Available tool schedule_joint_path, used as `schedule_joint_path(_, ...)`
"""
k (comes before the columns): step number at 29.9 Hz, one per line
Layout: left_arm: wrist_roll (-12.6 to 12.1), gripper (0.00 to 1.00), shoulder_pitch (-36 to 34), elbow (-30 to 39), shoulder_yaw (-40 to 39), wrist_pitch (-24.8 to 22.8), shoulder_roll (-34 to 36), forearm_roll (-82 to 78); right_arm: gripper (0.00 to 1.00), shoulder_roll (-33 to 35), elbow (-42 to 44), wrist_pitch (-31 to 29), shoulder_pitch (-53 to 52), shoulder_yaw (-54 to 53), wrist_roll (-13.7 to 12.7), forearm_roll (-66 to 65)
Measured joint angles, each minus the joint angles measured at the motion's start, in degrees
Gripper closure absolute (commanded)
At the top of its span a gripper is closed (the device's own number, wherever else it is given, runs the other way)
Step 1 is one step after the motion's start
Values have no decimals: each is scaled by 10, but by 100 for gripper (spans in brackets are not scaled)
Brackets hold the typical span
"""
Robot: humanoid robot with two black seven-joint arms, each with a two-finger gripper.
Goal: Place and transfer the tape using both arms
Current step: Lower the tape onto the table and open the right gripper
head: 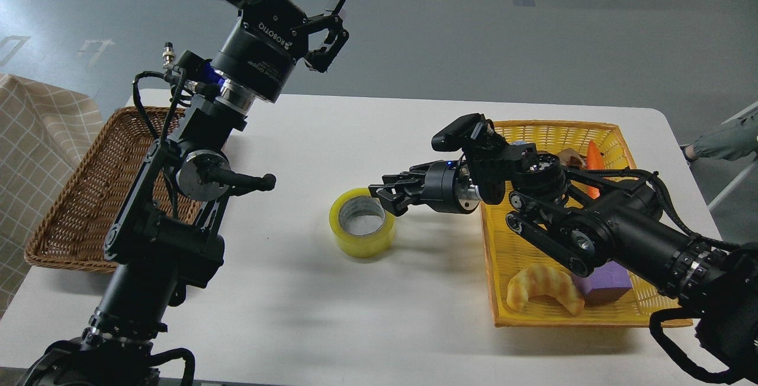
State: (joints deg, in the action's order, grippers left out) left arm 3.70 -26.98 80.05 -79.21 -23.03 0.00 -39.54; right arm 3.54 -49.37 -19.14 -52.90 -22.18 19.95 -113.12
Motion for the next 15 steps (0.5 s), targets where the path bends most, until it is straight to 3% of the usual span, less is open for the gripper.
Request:
schedule_joint_path(2,0,2,0,0,0,0,0,0,57,-4,1,0,6,0,0,0)
schedule_joint_path(6,0,2,0,0,-3,0,0,0,39,-13,1,1,11,-1,0,1)
schedule_joint_path(7,0,2,0,0,-3,0,0,0,27,-16,2,1,10,-3,-1,1)
schedule_joint_path(9,0,2,1,0,-3,0,0,0,16,-20,2,1,6,-10,-4,1)
schedule_joint_path(10,0,2,1,0,-3,0,0,0,4,-21,2,2,4,-17,-6,1)
schedule_joint_path(15,0,2,2,0,-3,0,0,0,0,-19,-3,2,-7,-68,-25,1)
